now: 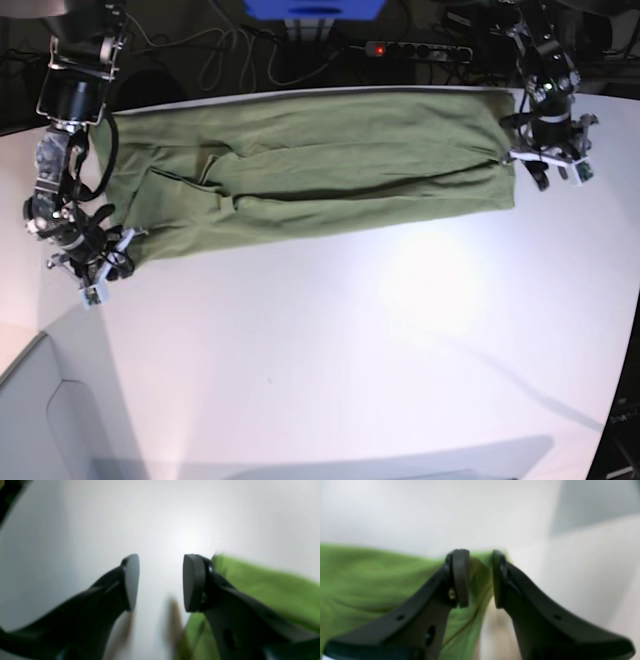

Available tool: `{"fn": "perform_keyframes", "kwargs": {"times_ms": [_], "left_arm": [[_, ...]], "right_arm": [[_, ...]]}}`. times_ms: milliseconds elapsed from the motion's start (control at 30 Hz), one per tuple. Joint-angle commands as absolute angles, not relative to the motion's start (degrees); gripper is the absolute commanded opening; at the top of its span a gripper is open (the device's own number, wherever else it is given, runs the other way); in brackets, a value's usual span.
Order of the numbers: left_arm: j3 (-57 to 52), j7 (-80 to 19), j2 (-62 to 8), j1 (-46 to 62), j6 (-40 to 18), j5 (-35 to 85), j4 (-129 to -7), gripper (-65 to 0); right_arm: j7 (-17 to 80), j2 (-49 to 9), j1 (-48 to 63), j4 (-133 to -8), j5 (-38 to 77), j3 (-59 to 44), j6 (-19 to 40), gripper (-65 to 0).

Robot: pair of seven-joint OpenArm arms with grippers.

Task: Fold the T-shirt properly
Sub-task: 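Pull the strip end outward with the right gripper to straighten it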

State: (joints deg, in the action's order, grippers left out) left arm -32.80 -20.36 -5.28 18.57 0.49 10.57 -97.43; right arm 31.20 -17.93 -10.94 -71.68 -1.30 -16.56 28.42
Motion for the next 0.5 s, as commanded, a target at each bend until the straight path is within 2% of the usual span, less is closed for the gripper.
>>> {"fn": "perform_keyframes", "kwargs": {"times_ms": [0,200,467], "left_arm": [[-32.92,-18.95,-5.76,19.21,0.4,10.95,-100.09,-37.3],[-32.4,-18.95,-2.68,21.05,0.31,10.68,-108.0,-37.3],[-28.09,-18.95,-0.92,18.24,0.48,10.33,-103.16,-37.2]], "right_arm": [[30.11,-18.77,-11.03,-74.86,-0.4,-17.01,28.97,-50.6],[30.37,-17.27,-5.76,-86.81,-0.4,-17.01,28.97,-50.6],[30.46,-15.16,1.1,-95.96,-0.48,-16.75,28.97,-50.5]]}}
